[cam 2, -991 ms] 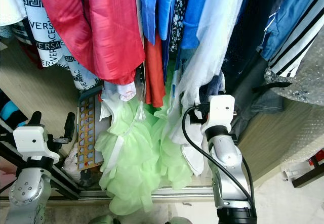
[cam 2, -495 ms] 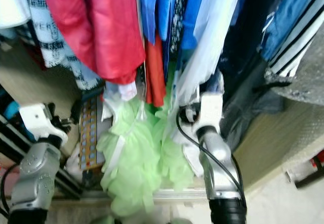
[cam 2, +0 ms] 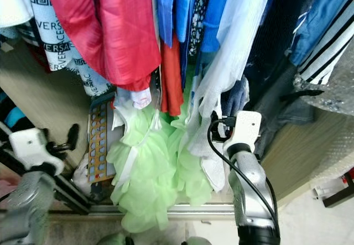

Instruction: Clean up the room

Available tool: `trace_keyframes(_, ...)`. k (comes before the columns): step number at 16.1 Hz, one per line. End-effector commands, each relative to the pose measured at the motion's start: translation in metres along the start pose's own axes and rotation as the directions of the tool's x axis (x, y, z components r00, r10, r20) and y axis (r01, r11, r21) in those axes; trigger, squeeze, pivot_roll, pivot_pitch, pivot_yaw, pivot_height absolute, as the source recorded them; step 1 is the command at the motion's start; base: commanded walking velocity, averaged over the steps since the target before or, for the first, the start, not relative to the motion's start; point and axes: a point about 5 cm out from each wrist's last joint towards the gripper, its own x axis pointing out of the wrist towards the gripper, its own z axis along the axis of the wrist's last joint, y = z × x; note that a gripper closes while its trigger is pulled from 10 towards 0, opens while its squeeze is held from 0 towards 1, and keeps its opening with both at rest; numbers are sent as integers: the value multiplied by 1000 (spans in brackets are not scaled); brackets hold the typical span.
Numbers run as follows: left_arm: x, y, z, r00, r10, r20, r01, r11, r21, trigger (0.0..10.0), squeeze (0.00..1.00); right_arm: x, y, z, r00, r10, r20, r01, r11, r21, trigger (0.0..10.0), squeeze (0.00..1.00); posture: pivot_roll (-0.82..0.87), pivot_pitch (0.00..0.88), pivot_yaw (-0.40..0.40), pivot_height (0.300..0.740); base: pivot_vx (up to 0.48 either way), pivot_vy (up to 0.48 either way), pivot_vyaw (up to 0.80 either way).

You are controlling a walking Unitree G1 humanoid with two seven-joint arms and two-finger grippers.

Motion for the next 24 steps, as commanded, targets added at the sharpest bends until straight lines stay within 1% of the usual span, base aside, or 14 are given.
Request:
trace_keyframes(1, 0, -1, 7, 999, -6, 39, 5, 1000, 29, 10000, 0, -1, -2, 6, 1000, 6, 26, -6, 1000, -4, 10000, 0, -84, 0, 2, 740, 0, 0, 0)
trace_keyframes(4, -2, -4, 11, 997, -25, 68, 20, 998, 65, 10000, 0, -7, -9, 10, 998, -11, 57, 12, 1000, -10, 10000, 0, -82, 0, 11, 740, 0, 0, 0)
trace_keyframes(7, -15, 1, 5, 998, -10, 58, 6, 998, 69, 10000, 0, -20, -12, 18, 994, 25, 103, -18, 997, -69, 10000, 0, -91, 0, -1, 740, 0, 0, 0)
trace_keyframes(9, -19, -2, 2, 998, -59, 28, 54, 990, 128, 10000, 0, -18, -19, 16, 995, -5, 96, 15, 995, -103, 10000, 0, -92, 0, -1, 740, 0, 0, 0)
trace_keyframes(10, -15, -5, -2, 996, -87, 4, 86, 988, 125, 10000, 0, -15, -17, 13, 996, -3, 92, 5, 1000, -22, 10000, 0, -94, 0, 3, 740, 0, 0, 0)
trace_keyframes(12, -4, -17, 0, 982, -188, -11, 188, 973, 136, 10000, 0, -4, -11, 11, 997, -21, 80, 22, 1000, -14, 10000, 0, -87, 0, -6, 740, 0, 0, 0)
trace_keyframes(14, 4, -28, 20, 958, -287, -7, 284, 943, 172, 10000, 0, 4, 1, 26, 993, 55, 103, -54, 998, -10, 10000, 0, -56, 0, -3, 740, 0, 0, 0)
trace_keyframes(15, 6, -28, 21, 951, -308, -38, 308, 925, 222, 10000, 0, 6, 4, 27, 991, 86, 102, -86, 996, -5, 10000, 0, -60, 0, 10, 740, 0, 0, 0)
trace_keyframes(16, 6, -21, -2, 951, -295, -91, 308, 920, 242, 10000, 0, 5, 4, 7, 994, 93, 60, -90, 995, -52, 10000, 0, -85, 0, 11, 740, 0, 0, 0)
trace_keyframes(17, 5, -20, -6, 957, -273, -96, 288, 933, 215, 10000, 0, 5, 1, 3, 998, 56, 33, -55, 998, -34, 10000, 0, -84, 0, 7, 740, 0, 0, 0)
trace_keyframes(19, -5, -30, 0, 956, -293, -29, 293, 934, 205, 10000, 0, 2, 0, 15, 991, 96, 96, -90, 994, -65, 10000, 0, -64, 0, -17, 740, 0, 0, 0)
trace_keyframes(20, -13, -22, -5, 976, -211, -59, 219, 940, 260, 10000, 0, -1, -9, 10, 997, 20, 78, -18, 1000, -20, 10000, 0, -69, 0, -30, 740, 0, 0, 0)
trace_keyframes(21, -21, -11, -6, 990, -126, -56, 135, 963, 232, 10000, 0, -9, -16, 6, 997, -12, 71, 8, 998, 56, 10000, 0, -72, 0, -36, 740, 0, 0, 0)
trace_keyframes(24, -29, -9, -7, 997, -71, -23, 74, 985, 153, 10000, 0, -19, -25, 4, 997, -50, 63, 46, 998, 53, 10000, 0, -96, 0, -21, 740, 0, 0, 0)
